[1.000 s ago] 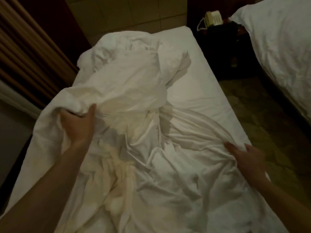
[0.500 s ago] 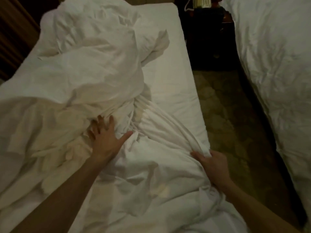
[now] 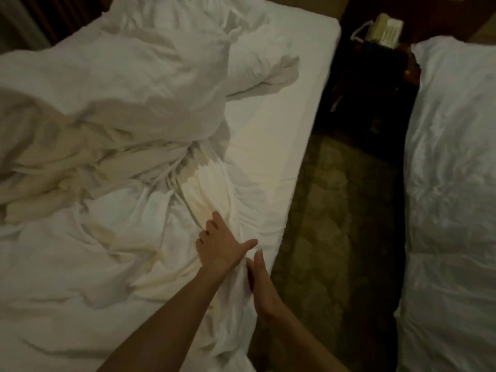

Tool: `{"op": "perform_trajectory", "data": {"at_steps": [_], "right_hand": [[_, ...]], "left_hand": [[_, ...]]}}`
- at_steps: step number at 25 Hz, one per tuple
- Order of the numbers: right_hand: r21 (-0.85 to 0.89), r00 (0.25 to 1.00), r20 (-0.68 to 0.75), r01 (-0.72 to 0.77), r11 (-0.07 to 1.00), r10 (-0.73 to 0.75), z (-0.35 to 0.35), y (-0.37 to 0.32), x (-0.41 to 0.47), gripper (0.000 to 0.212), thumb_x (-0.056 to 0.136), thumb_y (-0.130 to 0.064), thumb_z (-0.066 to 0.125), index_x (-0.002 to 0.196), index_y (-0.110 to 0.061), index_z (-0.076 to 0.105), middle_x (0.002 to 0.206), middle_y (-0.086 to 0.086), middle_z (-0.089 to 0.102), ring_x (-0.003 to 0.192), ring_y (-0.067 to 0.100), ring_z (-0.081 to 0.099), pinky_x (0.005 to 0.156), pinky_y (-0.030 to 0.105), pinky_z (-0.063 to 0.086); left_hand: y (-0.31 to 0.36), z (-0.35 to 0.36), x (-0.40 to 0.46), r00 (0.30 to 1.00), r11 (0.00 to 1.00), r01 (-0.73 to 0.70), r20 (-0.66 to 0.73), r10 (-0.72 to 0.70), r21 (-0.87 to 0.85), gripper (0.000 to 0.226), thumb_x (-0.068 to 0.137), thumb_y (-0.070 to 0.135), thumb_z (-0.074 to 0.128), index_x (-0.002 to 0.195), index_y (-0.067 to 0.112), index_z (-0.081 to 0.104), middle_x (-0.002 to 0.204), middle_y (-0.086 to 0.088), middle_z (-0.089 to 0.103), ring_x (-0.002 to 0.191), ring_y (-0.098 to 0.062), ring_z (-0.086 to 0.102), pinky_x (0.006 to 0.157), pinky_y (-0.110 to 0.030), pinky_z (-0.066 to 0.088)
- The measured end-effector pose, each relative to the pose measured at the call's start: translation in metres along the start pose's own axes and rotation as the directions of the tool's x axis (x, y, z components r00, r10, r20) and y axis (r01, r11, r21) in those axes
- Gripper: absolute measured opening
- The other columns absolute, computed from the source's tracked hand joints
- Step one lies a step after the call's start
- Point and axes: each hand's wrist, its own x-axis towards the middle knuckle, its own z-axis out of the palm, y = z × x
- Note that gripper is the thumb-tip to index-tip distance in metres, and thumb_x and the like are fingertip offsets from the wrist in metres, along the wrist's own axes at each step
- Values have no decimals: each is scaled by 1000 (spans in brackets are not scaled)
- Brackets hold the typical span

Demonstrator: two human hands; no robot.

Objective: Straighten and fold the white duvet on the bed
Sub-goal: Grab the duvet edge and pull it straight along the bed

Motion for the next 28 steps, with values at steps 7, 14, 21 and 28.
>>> {"op": "perform_trajectory", "data": {"at_steps": [7,14,21,28], "right_hand": [[-236,990,-138,-4,972,-29,-29,-47,46,77,83,-72,24,121,-17,60,111,11,68,102,22,66,84,30,53],[-510,994,106,57,858,-2,-66,-117,199,56,94,-69,47,87,-16,64,88,1,71,82,19,68,80,32,55],[-603,969,240,101,791,59,-9,-156,264,47,71,-54,86,96,-18,67,95,-3,73,89,15,69,85,33,58],[-555,993,107,100,826,-48,-56,-175,236,25,91,-37,72,102,-16,66,95,0,71,90,17,68,78,32,56]], "left_hand": [[-16,-4,27,998,966,-1,-63,-16,-259,80,82,70,58,137,16,36,129,-5,55,113,-25,58,95,-43,48],[76,13,33,708,-337,322,461,-535,-885,73,81,75,51,111,10,64,111,-7,70,106,-27,66,99,-41,48],[107,20,75,713,-879,-133,571,-406,-458,109,71,83,52,153,15,27,155,-9,37,140,-25,38,110,-41,32],[121,28,72,803,-931,-223,487,-344,-289,124,44,82,70,146,19,40,145,-11,48,126,-30,50,109,-46,36]]}}
